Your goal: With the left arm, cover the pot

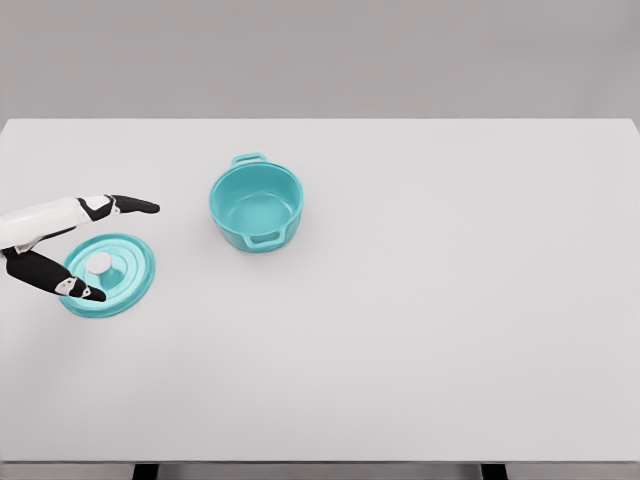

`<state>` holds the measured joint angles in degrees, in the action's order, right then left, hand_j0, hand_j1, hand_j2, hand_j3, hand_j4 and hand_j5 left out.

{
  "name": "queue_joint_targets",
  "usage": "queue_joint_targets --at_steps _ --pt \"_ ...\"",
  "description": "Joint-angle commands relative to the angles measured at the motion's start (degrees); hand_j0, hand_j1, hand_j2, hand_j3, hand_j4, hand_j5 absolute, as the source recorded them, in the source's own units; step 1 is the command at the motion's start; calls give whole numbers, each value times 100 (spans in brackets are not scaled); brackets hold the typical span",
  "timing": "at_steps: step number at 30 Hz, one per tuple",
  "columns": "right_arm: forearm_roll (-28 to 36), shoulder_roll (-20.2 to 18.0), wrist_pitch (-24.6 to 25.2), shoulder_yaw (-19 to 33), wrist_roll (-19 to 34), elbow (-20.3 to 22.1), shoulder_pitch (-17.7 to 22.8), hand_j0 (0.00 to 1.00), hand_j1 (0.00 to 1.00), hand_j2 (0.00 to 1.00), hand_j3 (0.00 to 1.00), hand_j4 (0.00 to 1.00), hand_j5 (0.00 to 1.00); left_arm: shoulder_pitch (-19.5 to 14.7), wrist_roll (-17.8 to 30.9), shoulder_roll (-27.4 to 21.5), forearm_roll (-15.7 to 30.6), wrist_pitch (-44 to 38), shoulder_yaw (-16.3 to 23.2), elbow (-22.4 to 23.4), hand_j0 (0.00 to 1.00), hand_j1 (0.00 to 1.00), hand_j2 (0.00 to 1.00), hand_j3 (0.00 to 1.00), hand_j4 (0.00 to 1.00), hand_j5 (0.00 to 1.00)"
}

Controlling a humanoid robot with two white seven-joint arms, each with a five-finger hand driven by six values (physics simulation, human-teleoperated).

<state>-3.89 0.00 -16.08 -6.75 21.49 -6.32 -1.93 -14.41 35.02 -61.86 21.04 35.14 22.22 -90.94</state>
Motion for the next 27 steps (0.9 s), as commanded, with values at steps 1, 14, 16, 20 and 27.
queue_joint_targets --at_steps 1,14,16,20,27 --pt "11 0 -1 7 13 -10 0 100 100 100 100 100 100 0 -2 -2 15 -14 1 24 100 100 100 100 100 100" --pt "11 0 -1 7 13 -18 62 100 100 100 100 100 100 -132 -2 429 76 -14 204 1456 100 100 100 100 100 100" --pt "11 0 -1 7 13 -18 62 100 100 100 100 100 100 -193 -2 596 85 -14 212 1685 100 100 100 100 100 100" --pt "11 0 -1 7 13 -18 62 100 100 100 100 100 100 -193 -2 596 67 -14 353 1826 100 100 100 100 100 100" --pt "11 0 -1 7 13 -18 62 100 100 100 100 100 100 -571 -2 903 -398 -14 388 2678 100 100 100 100 100 100"
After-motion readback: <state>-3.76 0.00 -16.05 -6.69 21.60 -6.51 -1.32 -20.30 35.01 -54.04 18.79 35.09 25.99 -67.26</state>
